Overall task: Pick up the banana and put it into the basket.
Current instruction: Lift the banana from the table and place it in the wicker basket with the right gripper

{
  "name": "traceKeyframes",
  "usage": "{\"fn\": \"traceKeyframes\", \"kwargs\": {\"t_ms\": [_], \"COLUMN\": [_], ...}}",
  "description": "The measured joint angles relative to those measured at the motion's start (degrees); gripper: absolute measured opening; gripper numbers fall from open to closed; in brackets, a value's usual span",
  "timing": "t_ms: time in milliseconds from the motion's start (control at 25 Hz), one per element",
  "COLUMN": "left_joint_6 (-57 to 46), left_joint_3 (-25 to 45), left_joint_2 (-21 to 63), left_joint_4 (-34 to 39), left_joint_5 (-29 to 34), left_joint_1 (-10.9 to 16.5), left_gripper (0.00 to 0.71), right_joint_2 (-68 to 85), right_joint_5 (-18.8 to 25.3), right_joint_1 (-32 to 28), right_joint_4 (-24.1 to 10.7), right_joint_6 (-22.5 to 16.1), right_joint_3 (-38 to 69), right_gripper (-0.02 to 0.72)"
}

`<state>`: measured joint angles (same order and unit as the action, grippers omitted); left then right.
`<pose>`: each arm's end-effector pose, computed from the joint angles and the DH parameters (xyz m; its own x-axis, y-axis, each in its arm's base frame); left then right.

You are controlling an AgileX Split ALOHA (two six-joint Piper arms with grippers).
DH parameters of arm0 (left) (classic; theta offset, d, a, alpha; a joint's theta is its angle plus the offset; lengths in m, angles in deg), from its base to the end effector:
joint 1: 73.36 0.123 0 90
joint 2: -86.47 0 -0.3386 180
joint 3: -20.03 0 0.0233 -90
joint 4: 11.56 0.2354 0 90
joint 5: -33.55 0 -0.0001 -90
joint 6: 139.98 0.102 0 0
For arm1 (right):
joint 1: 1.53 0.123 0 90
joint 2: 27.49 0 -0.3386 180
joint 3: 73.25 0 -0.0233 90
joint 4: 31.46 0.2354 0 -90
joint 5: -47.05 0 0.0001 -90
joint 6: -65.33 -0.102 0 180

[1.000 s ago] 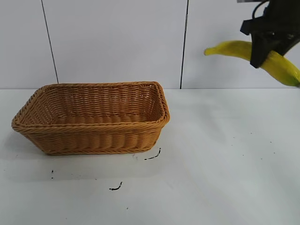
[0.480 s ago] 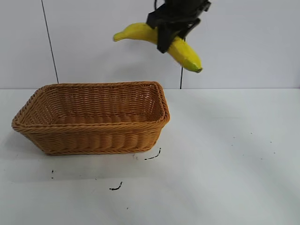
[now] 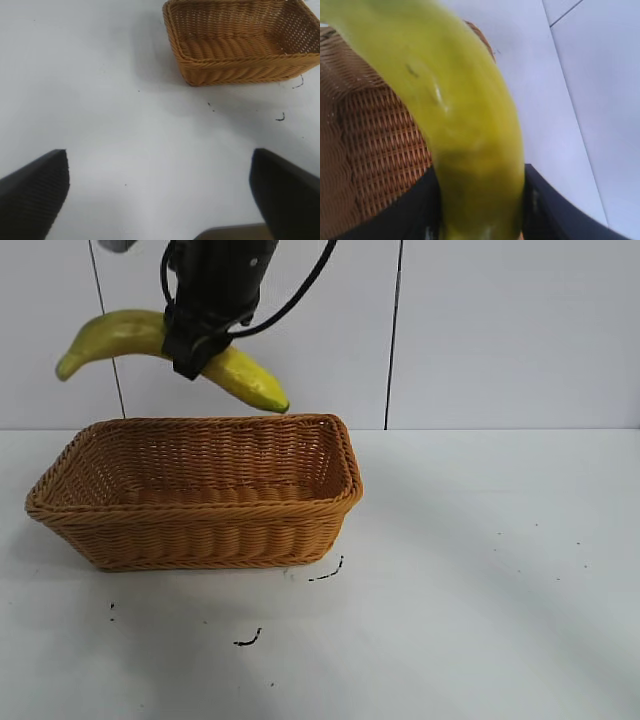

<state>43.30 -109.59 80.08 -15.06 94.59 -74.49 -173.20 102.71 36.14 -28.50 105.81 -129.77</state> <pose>-0.0624 -0.0042 0.2616 -0.4637 0.0367 -0.8852 0.0798 0.9968 -0.0004 0.4512 0.3539 0.2570 -0.1093 -0.8754 -0.4709 -0.8964 0.2915 -0.3340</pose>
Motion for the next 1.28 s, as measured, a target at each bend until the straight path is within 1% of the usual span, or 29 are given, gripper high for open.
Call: {"fn": "traceKeyframes", "kwargs": {"t_ms": [400, 560, 680, 720, 800, 840, 880, 920, 1040, 1160, 1240, 1280], "left_joint_6": [0.0, 0.0, 0.0, 0.0, 0.0, 0.0, 0.0, 0.0, 0.0, 0.0, 0.0, 0.0], "left_joint_3": [0.0, 0.0, 0.0, 0.0, 0.0, 0.0, 0.0, 0.0, 0.0, 0.0, 0.0, 0.0], "left_joint_2": [0.0, 0.0, 0.0, 0.0, 0.0, 0.0, 0.0, 0.0, 0.0, 0.0, 0.0, 0.0], "left_joint_4": [0.0, 0.0, 0.0, 0.0, 0.0, 0.0, 0.0, 0.0, 0.0, 0.0, 0.0, 0.0], "left_joint_5": [0.0, 0.0, 0.0, 0.0, 0.0, 0.0, 0.0, 0.0, 0.0, 0.0, 0.0, 0.0], "left_joint_1": [0.0, 0.0, 0.0, 0.0, 0.0, 0.0, 0.0, 0.0, 0.0, 0.0, 0.0, 0.0], "left_gripper": [0.695, 0.695, 0.695, 0.695, 0.695, 0.695, 0.695, 0.695, 0.695, 0.695, 0.695, 0.695], "right_joint_2": [-5.1, -5.1, -5.1, -5.1, -5.1, -5.1, -5.1, -5.1, -5.1, -4.5, -3.2, -2.4], "right_joint_5": [-0.4, -0.7, -0.7, -0.7, -0.7, -0.7, -0.8, -1.0, -1.1, -0.6, 0.1, 0.8], "right_joint_1": [-1.4, -1.7, -1.7, -1.7, -1.7, -1.7, -1.7, -1.7, -1.7, -1.7, -1.7, -1.8], "right_joint_4": [-0.1, 0.5, 1.5, 1.8, 2.3, 2.5, 2.5, 2.6, 2.6, 2.1, 1.1, 0.6], "right_joint_6": [0.2, 0.2, 0.2, 0.2, -0.5, -1.1, -2.0, -2.7, -5.8, -12.3, -18.0, -20.2], "right_joint_3": [0.0, 0.0, 0.0, 0.0, 0.0, 0.0, 0.0, 0.0, 0.0, 0.0, 0.0, -0.3], "right_gripper": [0.316, 0.316, 0.321, 0.351, 0.482, 0.559, 0.614, 0.643, 0.682, 0.689, 0.689, 0.689]}}
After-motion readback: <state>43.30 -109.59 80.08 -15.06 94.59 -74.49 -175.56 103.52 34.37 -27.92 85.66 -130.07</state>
